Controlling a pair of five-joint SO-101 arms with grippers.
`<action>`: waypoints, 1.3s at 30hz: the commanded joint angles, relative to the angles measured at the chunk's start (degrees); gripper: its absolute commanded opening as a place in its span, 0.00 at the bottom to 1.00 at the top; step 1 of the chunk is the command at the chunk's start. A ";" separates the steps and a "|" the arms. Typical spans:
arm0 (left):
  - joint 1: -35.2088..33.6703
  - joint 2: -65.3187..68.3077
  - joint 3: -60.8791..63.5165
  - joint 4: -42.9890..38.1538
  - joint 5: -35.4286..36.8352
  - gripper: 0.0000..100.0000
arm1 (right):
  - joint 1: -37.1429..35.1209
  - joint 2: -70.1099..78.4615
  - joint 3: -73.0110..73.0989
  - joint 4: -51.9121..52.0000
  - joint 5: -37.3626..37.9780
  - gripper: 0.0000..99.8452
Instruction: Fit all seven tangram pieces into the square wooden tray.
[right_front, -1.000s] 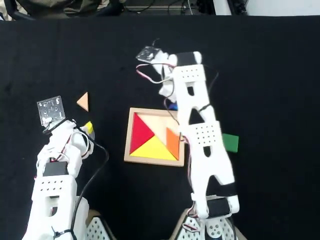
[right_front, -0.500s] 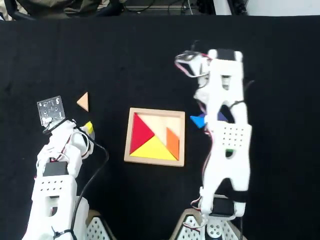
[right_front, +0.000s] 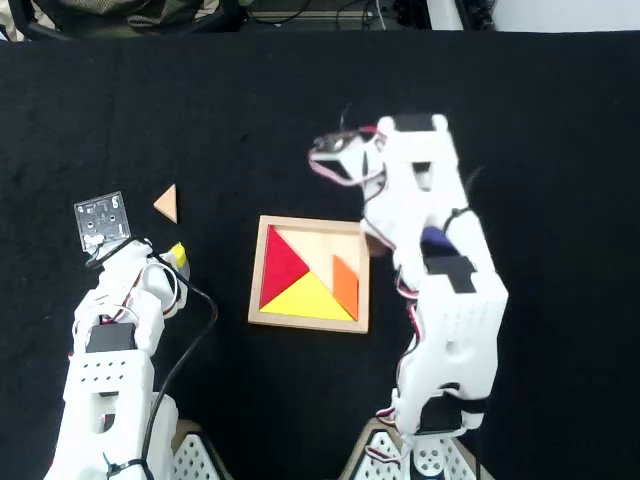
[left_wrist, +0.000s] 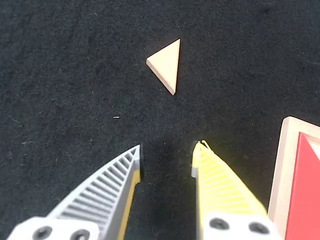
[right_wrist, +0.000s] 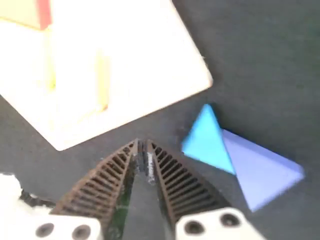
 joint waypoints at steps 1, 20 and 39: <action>0.84 -0.79 -0.40 -1.14 0.44 0.18 | -0.97 -4.00 7.25 -8.35 -1.32 0.01; 0.84 -0.79 -0.40 -1.14 0.44 0.18 | -7.21 2.59 -5.32 -9.67 -1.32 0.01; 0.92 -0.79 -0.40 -1.14 0.44 0.18 | 16.00 -14.99 4.70 -9.14 14.68 0.01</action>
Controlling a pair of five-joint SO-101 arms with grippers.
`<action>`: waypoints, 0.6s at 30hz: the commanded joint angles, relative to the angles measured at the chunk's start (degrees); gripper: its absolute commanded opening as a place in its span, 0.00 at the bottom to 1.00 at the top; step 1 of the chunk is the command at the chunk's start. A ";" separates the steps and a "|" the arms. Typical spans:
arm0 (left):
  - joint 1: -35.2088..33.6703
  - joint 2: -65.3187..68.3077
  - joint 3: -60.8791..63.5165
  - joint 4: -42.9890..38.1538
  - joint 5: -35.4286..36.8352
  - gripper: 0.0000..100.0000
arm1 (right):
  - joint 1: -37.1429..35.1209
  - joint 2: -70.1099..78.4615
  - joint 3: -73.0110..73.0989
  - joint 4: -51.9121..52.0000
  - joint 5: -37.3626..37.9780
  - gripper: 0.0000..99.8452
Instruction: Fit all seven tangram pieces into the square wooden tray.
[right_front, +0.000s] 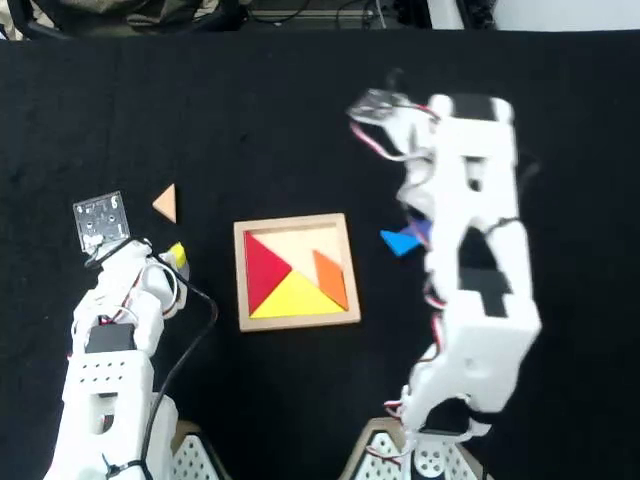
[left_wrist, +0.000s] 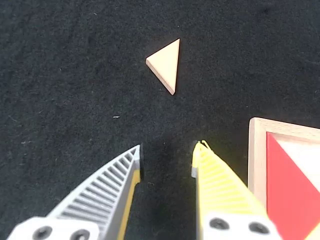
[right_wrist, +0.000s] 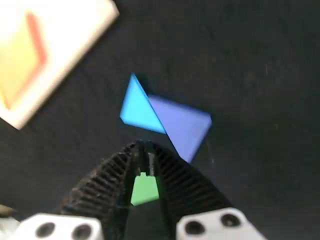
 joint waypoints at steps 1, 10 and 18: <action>0.92 -0.79 -0.40 -1.14 0.44 0.18 | 5.10 -8.13 13.67 -11.52 5.36 0.01; 1.19 -0.79 -0.48 -1.14 0.44 0.18 | 1.49 -19.21 36.88 -34.73 8.09 0.05; 1.19 -0.79 -0.48 -1.14 0.44 0.18 | -1.67 -13.41 27.56 -20.57 16.70 0.25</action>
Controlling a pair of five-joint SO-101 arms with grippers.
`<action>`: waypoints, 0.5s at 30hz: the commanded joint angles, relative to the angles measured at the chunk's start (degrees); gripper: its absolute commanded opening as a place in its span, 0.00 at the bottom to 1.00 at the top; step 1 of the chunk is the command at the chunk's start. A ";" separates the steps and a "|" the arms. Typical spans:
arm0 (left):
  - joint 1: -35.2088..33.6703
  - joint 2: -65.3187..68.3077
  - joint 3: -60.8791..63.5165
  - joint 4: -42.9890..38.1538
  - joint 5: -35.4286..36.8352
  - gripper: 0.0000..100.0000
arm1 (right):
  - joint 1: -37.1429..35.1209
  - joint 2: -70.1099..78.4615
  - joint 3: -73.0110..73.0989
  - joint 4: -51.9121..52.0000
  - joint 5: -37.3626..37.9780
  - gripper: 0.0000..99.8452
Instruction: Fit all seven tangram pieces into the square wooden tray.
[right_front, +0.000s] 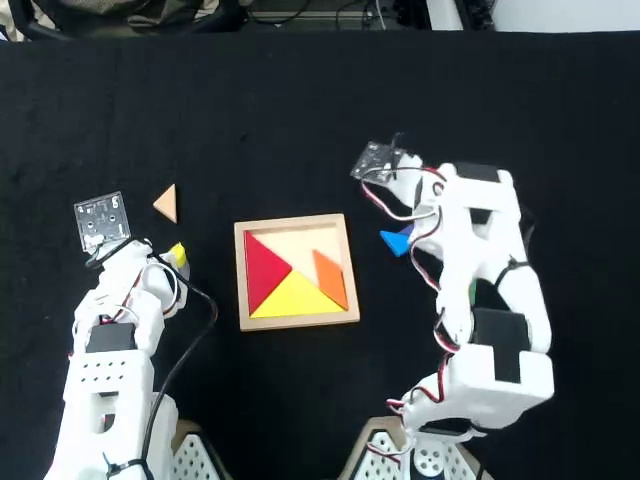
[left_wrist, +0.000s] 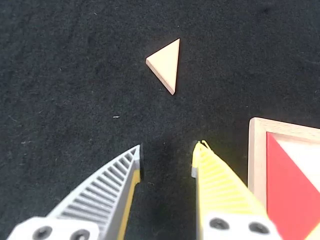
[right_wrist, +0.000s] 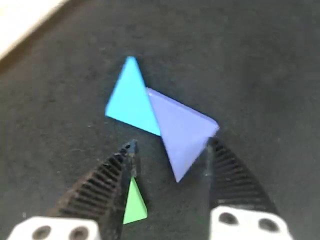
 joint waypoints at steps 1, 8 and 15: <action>1.10 -0.79 -0.48 -1.14 0.44 0.18 | -1.23 1.98 -7.08 6.51 4.92 0.25; 1.19 -0.79 -0.40 -1.58 0.44 0.18 | 3.43 8.13 -15.87 10.11 9.05 0.33; 1.01 -0.26 0.13 -3.96 0.44 0.18 | 4.04 15.69 -20.62 10.02 10.81 0.33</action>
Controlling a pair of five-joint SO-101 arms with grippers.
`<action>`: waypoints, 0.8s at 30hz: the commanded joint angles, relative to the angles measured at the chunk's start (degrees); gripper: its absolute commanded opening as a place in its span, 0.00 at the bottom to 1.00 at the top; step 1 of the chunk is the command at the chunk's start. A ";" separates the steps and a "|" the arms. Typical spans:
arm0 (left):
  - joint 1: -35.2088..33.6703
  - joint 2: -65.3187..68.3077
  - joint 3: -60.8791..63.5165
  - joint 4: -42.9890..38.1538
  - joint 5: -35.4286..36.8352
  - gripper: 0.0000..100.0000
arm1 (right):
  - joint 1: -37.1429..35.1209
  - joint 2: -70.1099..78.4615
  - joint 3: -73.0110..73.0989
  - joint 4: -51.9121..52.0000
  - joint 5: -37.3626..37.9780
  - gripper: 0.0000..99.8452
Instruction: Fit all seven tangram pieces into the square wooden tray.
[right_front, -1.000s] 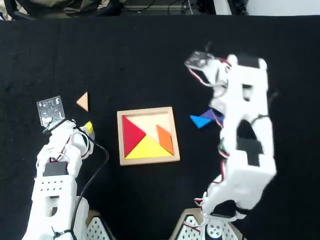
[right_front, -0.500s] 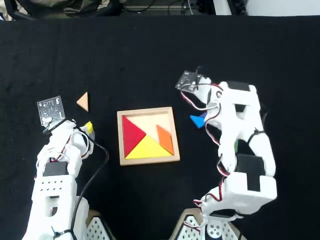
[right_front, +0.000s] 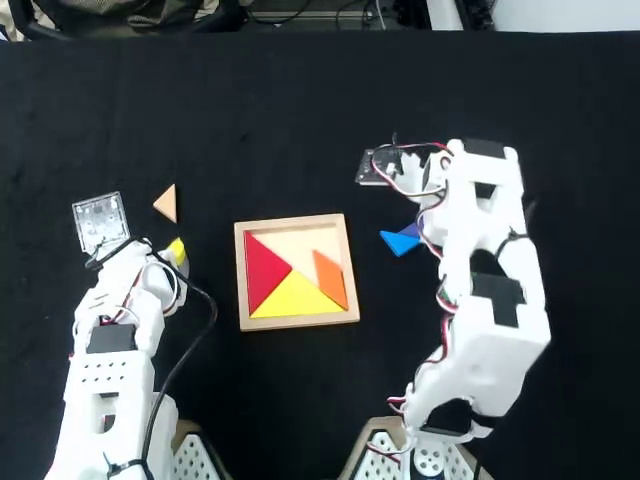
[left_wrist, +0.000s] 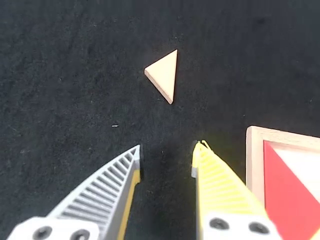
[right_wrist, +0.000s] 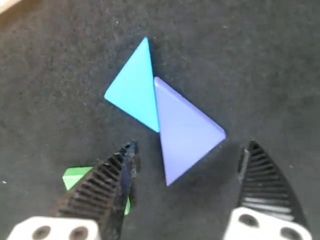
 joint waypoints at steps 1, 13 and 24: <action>1.01 -0.26 -0.57 -1.14 0.44 0.18 | 1.58 1.80 -4.97 0.26 0.70 0.33; 1.10 -0.26 -0.57 -1.32 0.44 0.18 | 2.02 8.75 -10.59 0.35 0.70 0.32; 1.19 -0.26 -0.57 -1.41 0.44 0.18 | 0.70 9.80 -10.86 -0.09 0.70 0.32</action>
